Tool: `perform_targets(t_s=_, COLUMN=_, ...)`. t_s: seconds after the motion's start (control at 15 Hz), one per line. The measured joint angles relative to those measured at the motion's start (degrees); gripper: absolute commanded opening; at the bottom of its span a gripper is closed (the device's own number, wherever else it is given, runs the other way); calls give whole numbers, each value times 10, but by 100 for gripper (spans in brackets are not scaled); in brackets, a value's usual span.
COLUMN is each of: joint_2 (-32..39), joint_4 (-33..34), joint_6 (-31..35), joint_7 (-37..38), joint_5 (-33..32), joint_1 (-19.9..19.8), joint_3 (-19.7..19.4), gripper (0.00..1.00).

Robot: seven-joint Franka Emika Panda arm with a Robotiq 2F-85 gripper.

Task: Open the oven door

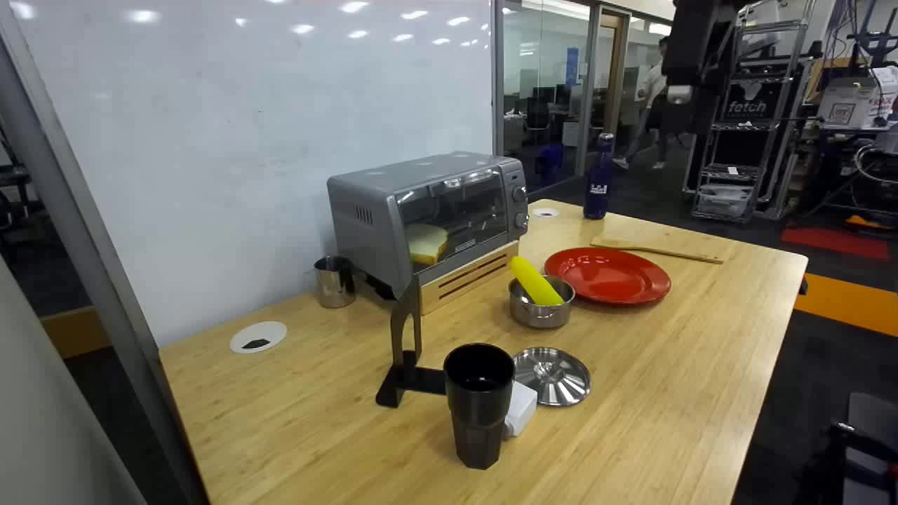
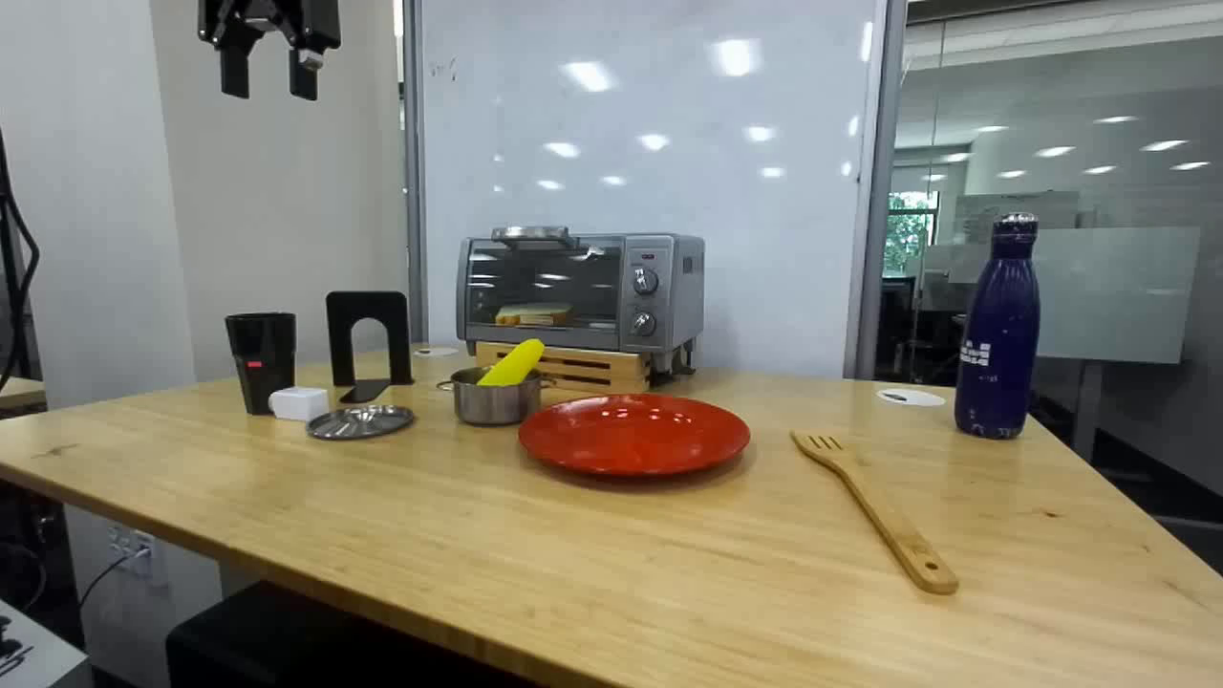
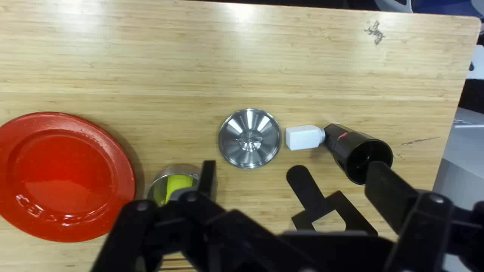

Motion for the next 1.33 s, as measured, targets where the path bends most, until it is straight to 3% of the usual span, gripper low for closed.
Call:
perform_targets(t_s=1.07, joint_2=0, joint_4=0, joint_6=0, joint_7=0, joint_5=-3, joint_1=0, joint_3=0, gripper=100)
perform_targets(t_s=1.33, joint_2=5, joint_4=1, joint_6=15, joint_7=-40, joint_5=-83, joint_1=-6, joint_3=-3, gripper=100)
